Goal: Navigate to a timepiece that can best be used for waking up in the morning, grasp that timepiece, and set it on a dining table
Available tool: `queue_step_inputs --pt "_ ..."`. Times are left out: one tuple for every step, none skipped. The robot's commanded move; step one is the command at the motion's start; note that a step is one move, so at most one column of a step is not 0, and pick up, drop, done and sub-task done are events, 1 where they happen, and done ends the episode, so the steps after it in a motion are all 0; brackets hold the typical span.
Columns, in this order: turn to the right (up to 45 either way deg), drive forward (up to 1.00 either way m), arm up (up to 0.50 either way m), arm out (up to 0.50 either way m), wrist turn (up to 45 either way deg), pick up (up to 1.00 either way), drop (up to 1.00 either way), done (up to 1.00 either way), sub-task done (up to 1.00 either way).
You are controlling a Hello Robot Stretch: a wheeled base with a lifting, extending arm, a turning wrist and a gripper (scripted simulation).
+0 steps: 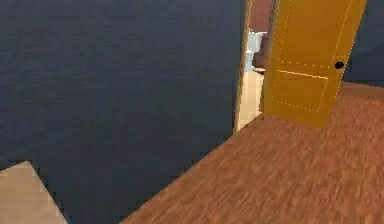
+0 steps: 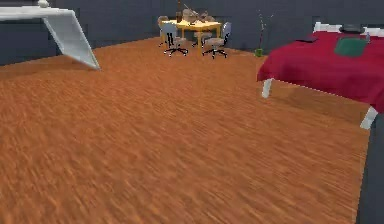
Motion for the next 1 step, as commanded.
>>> queue_step_inputs --pt "39.0 0.00 0.00 0.00 0.0 0.00 0.00 0.00 0.00"
